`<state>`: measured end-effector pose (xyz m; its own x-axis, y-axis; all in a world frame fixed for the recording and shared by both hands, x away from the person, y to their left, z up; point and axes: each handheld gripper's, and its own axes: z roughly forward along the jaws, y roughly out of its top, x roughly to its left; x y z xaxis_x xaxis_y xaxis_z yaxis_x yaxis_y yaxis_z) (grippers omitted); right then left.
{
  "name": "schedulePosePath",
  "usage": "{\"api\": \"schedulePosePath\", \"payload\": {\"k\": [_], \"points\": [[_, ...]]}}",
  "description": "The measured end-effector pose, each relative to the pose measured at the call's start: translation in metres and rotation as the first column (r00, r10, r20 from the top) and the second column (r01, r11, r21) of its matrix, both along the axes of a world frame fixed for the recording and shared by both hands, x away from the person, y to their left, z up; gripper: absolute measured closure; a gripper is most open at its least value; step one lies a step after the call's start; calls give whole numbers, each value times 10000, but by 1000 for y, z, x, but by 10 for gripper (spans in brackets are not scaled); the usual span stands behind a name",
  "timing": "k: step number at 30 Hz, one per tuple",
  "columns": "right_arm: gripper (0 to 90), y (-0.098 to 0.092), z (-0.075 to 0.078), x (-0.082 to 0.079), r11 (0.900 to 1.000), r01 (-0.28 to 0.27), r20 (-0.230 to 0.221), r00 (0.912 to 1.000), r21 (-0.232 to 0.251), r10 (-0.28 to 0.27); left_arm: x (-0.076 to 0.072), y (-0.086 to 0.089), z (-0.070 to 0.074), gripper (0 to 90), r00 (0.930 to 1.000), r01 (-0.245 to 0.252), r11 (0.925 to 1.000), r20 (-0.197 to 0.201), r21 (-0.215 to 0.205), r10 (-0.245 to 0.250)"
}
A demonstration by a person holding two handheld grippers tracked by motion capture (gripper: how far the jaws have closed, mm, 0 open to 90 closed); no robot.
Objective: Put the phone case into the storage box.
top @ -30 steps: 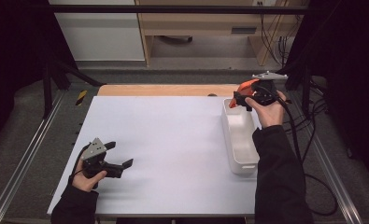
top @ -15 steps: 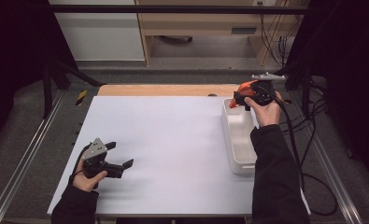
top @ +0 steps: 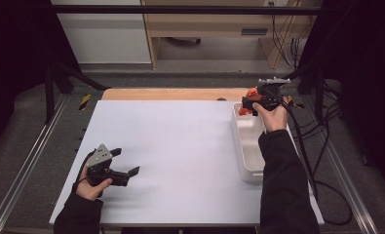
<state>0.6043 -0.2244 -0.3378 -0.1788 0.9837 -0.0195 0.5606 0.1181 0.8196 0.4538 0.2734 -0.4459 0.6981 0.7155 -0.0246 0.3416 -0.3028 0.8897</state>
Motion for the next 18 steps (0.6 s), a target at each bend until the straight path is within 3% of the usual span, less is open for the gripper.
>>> {"api": "schedulePosePath", "payload": {"k": [18], "points": [[153,8,-17,21,9990,362,-632,9973,-244,-376,1,-2,-2,0,10000,51,10000,-46,65,-51]]}}
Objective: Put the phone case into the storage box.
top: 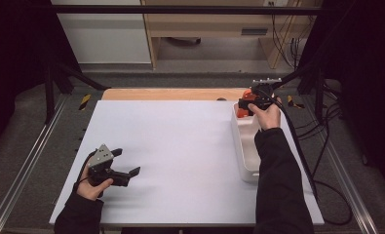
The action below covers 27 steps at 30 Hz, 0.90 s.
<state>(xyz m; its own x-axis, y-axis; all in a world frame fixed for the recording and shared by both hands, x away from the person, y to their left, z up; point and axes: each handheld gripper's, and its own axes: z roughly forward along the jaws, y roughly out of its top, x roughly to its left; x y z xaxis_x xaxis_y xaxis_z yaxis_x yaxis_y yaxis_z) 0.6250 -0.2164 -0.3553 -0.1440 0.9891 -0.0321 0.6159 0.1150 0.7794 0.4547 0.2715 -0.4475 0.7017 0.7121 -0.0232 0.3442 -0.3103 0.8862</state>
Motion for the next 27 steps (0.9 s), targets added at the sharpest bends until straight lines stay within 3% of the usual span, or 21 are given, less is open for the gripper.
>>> {"api": "schedulePosePath", "payload": {"k": [27], "points": [[150,9,-24,19,9982,591,-574,9966,-82,-595,1,-1,-2,0,10000,36,9999,-62,108,-35]]}}
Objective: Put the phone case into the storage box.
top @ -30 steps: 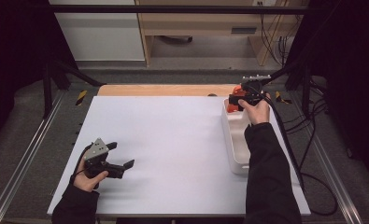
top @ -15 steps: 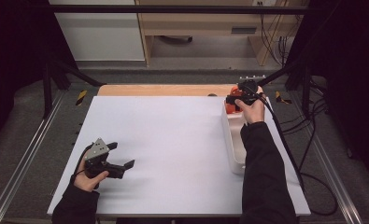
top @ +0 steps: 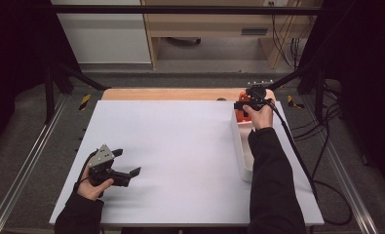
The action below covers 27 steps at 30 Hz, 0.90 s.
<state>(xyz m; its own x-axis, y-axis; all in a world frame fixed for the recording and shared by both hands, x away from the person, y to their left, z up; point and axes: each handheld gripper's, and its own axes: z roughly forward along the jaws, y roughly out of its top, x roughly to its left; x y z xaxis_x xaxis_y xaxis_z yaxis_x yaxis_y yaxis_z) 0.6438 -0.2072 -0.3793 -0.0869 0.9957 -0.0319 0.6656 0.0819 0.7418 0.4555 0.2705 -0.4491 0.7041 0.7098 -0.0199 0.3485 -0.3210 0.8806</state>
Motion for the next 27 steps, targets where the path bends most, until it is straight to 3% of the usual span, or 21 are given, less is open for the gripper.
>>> {"api": "schedulePosePath", "payload": {"k": [11,27], "points": [[150,-1,-13,3,10000,-34,-171,9998,8,35,0,0,-1,0,10000,21,10000,-28,73,-21],[148,0,-18,5,9998,-9,-172,9999,209,13,1,0,-1,0,10000,48,10000,-30,79,-48]]}}
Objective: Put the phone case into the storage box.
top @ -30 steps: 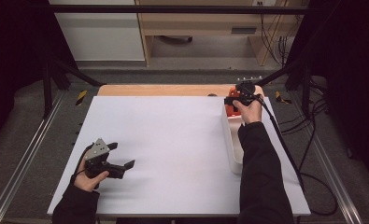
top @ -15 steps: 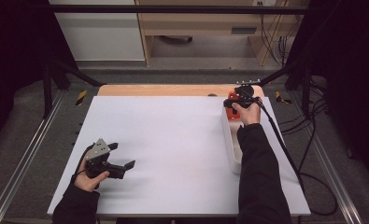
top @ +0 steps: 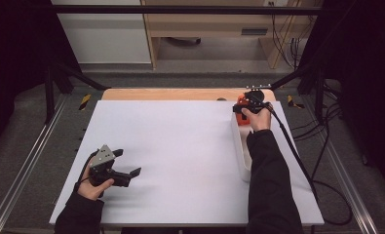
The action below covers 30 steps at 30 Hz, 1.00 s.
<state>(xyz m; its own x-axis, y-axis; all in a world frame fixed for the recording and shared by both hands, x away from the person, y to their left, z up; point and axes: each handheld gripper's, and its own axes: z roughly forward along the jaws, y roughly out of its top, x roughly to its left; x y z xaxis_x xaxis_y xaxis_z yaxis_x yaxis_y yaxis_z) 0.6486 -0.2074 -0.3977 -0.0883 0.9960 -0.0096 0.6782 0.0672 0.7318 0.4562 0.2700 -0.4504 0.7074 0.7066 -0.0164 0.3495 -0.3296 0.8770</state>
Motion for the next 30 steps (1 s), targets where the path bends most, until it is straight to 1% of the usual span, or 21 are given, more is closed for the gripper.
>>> {"api": "schedulePosePath", "payload": {"k": [2,5,12,14,16,21,27,30], "points": [[139,-1,1,0,10000,-44,-60,10000,77,45,0,0,0,0,10000,14,10000,-2,9,-14],[94,-2,2,1,9995,-134,-26,9999,288,134,0,0,0,0,10000,13,10000,-4,-2,-13],[45,-4,5,0,9988,-359,21,9994,343,358,0,0,0,0,10000,24,10000,3,-3,-24],[40,-4,7,-1,9985,-420,172,9990,356,414,0,0,0,0,10000,25,10000,8,-12,-25],[36,-4,9,-2,9982,-467,229,9987,367,458,0,0,0,0,10000,22,10000,15,-16,-22],[28,-6,17,-7,9972,-594,531,9970,448,570,0,0,0,0,10000,27,10000,28,-37,-27],[18,-8,28,-19,9947,-938,774,9929,429,903,-1,-1,1,0,10000,34,10000,59,-48,-34],[18,-8,34,-27,9915,-1201,987,9885,510,1146,-1,-1,1,0,10000,48,10000,74,-30,-48]]}}
